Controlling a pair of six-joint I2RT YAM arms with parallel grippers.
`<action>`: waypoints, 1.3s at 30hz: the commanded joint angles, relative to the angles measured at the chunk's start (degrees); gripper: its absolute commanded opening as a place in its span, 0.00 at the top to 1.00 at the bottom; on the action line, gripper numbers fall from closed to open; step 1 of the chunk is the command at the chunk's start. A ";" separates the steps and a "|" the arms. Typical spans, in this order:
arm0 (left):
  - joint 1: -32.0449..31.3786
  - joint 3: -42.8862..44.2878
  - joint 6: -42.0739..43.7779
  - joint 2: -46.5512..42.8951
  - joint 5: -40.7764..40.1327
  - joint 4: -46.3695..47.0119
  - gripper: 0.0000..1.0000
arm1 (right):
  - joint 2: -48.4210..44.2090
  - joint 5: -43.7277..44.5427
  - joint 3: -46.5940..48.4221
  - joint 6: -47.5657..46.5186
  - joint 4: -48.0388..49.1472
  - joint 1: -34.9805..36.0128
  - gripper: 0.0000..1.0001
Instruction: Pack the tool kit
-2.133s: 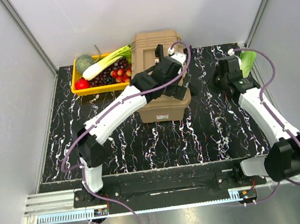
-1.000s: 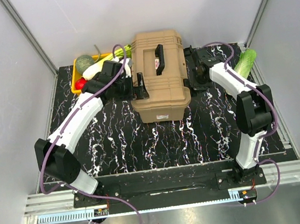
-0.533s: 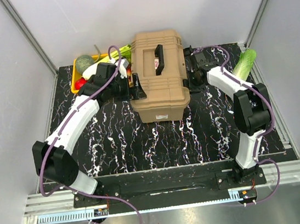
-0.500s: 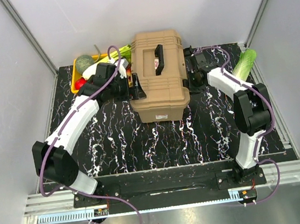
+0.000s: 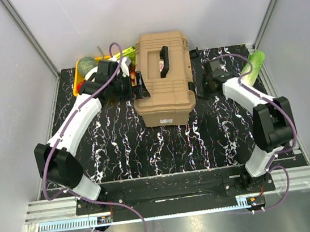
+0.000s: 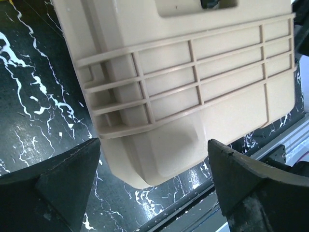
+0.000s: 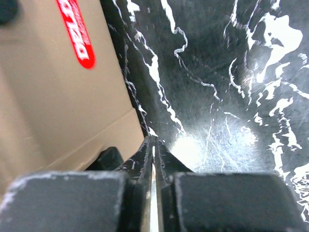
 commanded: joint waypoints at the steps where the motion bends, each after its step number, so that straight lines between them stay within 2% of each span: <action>1: 1.60 5.56 -0.01 -1.86 -0.50 3.21 0.02 | -6.16 -1.21 0.63 4.95 4.43 -6.15 0.86; 2: 1.69 6.61 0.25 -1.86 -1.37 3.83 0.01 | -5.90 -1.21 1.50 4.51 4.52 -7.21 0.81; 3: 1.86 8.10 0.51 -1.25 -2.17 3.84 0.01 | -5.29 -1.21 2.30 4.33 4.87 -8.44 0.70; 6: 2.48 13.64 1.83 0.86 -5.76 3.22 0.01 | -1.69 -6.38 3.71 5.99 8.37 -12.74 0.52; 9: 3.09 17.15 1.75 2.78 -7.80 4.63 0.01 | 4.71 -15.15 4.76 12.30 16.37 -17.83 0.47; 13: 4.06 24.62 2.27 8.41 -6.39 1.82 0.01 | 15.87 -24.40 10.20 16.89 27.35 -19.18 0.44; 21: 4.06 25.16 -0.10 16.41 -3.93 7.61 0.01 | 33.55 -34.08 22.24 30.07 45.46 -19.00 0.44; 27: 4.06 27.53 -2.82 22.65 -0.50 11.22 0.01 | 39.53 -36.01 25.85 39.20 56.88 -18.30 0.44; 34: 4.15 25.34 -2.39 23.36 -2.09 10.52 0.01 | 46.56 -36.20 29.29 54.76 75.16 -15.93 0.44; 39: 4.33 24.64 -2.12 23.01 -2.35 10.26 0.01 | 48.42 -34.97 29.47 60.39 84.04 -13.38 0.43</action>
